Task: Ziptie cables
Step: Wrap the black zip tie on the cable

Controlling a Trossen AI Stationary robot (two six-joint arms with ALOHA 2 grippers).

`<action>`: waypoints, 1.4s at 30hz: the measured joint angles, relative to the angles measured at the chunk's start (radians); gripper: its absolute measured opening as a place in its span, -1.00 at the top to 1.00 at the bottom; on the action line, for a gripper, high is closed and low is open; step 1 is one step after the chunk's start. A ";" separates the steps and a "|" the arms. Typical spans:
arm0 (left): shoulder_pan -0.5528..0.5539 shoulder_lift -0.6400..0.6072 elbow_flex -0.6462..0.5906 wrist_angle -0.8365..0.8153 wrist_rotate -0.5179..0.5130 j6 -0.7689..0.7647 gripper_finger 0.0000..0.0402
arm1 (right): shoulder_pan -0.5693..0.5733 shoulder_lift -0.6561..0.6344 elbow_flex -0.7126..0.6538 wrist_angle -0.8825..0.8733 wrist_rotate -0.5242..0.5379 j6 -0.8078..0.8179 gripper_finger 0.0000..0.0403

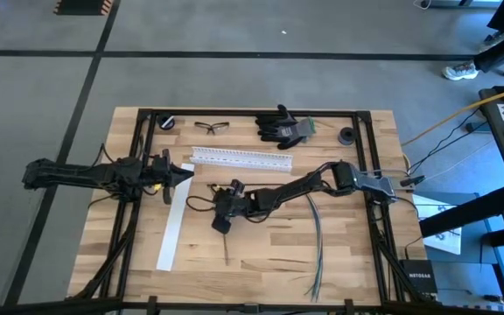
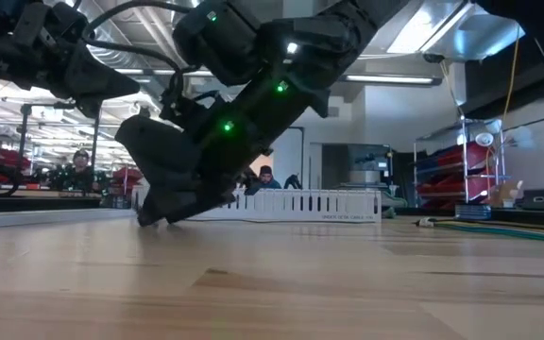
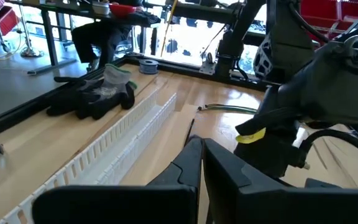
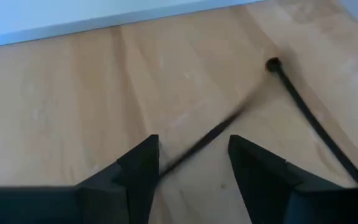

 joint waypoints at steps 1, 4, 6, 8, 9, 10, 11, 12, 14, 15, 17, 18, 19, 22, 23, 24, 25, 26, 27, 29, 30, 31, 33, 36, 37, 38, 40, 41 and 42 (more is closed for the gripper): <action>0.000 0.000 0.000 0.000 0.000 0.000 1.00 | 0.000 0.000 0.000 -0.011 0.004 0.000 0.16; 0.000 0.000 0.000 0.000 0.000 0.000 1.00 | 0.000 0.000 0.001 -0.026 -0.006 0.001 0.35; 0.000 0.000 0.000 0.000 0.000 0.000 1.00 | 0.000 -0.002 0.001 -0.034 -0.026 0.000 0.55; 0.000 0.000 0.000 0.000 0.000 0.000 1.00 | 0.000 -0.002 0.002 -0.034 -0.044 -0.004 0.78; 0.000 0.000 0.000 0.000 0.000 0.000 1.00 | -0.001 -0.002 0.001 -0.033 -0.056 -0.012 0.89; 0.000 0.000 0.000 0.000 0.000 0.000 1.00 | -0.001 -0.002 0.002 -0.034 -0.066 -0.024 0.94; 0.000 0.000 0.000 0.000 0.000 0.000 1.00 | -0.002 -0.002 0.002 -0.036 -0.074 -0.026 0.95; 0.000 0.000 0.000 0.000 0.000 0.000 1.00 | -0.002 -0.002 0.002 -0.039 -0.081 -0.026 0.95; 0.000 0.000 0.000 0.000 0.000 0.000 1.00 | -0.003 -0.006 0.002 -0.050 -0.106 -0.035 0.98; 0.000 0.000 0.000 0.000 0.000 0.000 1.00 | -0.003 -0.011 0.002 -0.060 -0.117 -0.056 0.99; 0.000 0.000 0.000 0.000 0.000 0.000 1.00 | -0.002 -0.019 0.002 -0.078 -0.118 -0.094 0.99; 0.000 0.000 0.000 0.000 0.000 0.000 1.00 | 0.000 -0.028 0.001 -0.102 -0.117 -0.117 1.00; 0.000 0.000 0.000 0.000 0.000 0.000 1.00 | 0.003 -0.036 0.000 -0.127 -0.116 -0.147 1.00; 0.000 0.000 0.000 -0.002 0.001 0.000 1.00 | 0.018 -0.053 -0.002 -0.181 -0.060 -0.244 1.00; 0.000 0.000 0.000 -0.001 0.000 0.000 1.00 | 0.025 -0.058 -0.002 -0.200 -0.029 -0.284 1.00; 0.000 0.000 0.000 -0.001 0.000 0.000 1.00 | 0.035 -0.061 -0.002 -0.218 0.004 -0.322 1.00; 0.000 0.000 0.000 -0.001 0.000 0.000 1.00 | 0.046 -0.062 -0.003 -0.230 0.041 -0.356 1.00; 0.000 0.000 0.000 -0.001 0.000 0.000 1.00 | 0.059 -0.062 -0.003 -0.238 0.078 -0.390 1.00; 0.000 0.000 0.000 -0.002 0.000 0.000 1.00 | 0.073 -0.062 -0.003 -0.250 0.119 -0.417 1.00; 0.000 0.000 0.000 -0.001 0.000 0.000 1.00 | 0.105 -0.064 -0.016 -0.254 0.212 -0.457 1.00; 0.000 0.000 0.000 -0.002 0.000 0.000 1.00 | 0.119 -0.065 -0.025 -0.253 0.255 -0.474 1.00; 0.000 0.000 0.000 -0.001 0.000 0.000 1.00 | 0.132 -0.065 -0.035 -0.252 0.292 -0.481 1.00; 0.000 0.000 0.000 -0.001 0.000 0.000 1.00 | 0.156 -0.067 -0.060 -0.238 0.354 -0.487 1.00; 0.000 0.000 0.000 0.000 0.000 0.003 1.00 | 0.180 -0.074 -0.115 -0.153 0.410 -0.438 1.00; 0.000 0.000 0.000 0.000 0.000 0.003 1.00 | 0.186 -0.075 -0.131 -0.129 0.412 -0.414 1.00; 0.000 0.000 0.000 -0.001 0.000 0.003 1.00 | 0.192 -0.076 -0.141 -0.114 0.411 -0.389 1.00; 0.000 0.000 0.000 -0.001 0.000 0.003 1.00 | 0.197 -0.076 -0.156 -0.095 0.408 -0.354 1.00; 0.000 0.000 0.000 -0.003 0.000 -0.002 1.00 | 0.198 -0.076 -0.163 -0.083 0.403 -0.339 1.00; 0.000 0.000 0.000 -0.004 0.000 -0.011 1.00 | 0.198 -0.075 -0.167 -0.075 0.391 -0.320 1.00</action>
